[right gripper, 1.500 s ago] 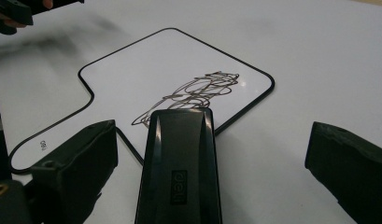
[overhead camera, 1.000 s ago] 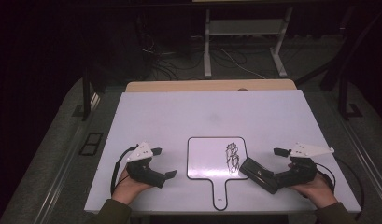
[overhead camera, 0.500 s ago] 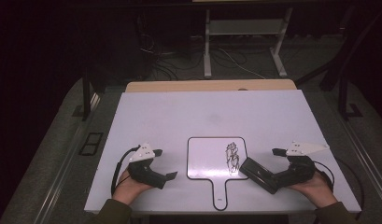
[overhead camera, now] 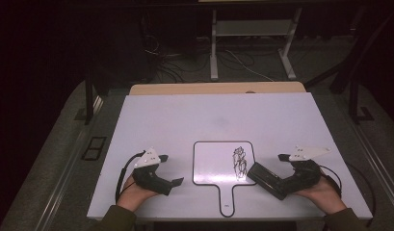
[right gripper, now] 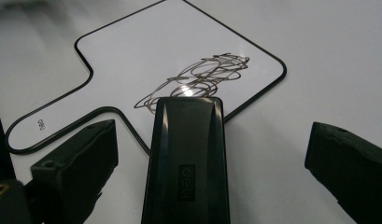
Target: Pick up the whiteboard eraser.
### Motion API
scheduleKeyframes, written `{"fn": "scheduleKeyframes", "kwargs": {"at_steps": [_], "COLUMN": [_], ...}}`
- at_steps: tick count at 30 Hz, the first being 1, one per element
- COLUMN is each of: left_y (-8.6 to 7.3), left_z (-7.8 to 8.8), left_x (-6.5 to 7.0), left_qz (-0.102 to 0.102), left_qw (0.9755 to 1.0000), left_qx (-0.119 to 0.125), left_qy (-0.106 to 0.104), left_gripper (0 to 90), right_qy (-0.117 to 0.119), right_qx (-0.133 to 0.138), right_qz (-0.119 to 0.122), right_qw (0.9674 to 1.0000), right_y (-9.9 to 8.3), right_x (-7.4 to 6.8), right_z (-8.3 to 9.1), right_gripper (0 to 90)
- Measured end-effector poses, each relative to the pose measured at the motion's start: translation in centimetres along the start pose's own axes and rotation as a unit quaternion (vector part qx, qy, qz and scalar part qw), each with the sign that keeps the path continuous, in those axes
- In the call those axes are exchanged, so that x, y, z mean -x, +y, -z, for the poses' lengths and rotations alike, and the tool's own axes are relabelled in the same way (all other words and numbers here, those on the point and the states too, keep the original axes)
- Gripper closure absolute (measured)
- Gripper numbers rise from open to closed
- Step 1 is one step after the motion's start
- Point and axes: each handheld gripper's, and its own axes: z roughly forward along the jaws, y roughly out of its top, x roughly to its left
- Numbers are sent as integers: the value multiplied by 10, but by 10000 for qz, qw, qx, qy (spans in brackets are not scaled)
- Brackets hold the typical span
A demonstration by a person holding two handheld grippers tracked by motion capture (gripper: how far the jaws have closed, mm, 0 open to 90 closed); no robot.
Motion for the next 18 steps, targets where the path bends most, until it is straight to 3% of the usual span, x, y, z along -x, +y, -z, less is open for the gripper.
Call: {"fn": "scheduleKeyframes", "kwargs": {"at_steps": [18], "left_y": [0], "left_z": [1], "left_x": [0], "left_qz": [-17], "left_qw": [10000], "left_qx": [9], "left_qy": [7], "left_gripper": [0], "right_qy": [-123], "right_qx": [-592], "right_qz": [74], "right_qw": [9981], "right_y": [-4], "right_x": [-4], "right_z": [-12], "right_gripper": [24]}}
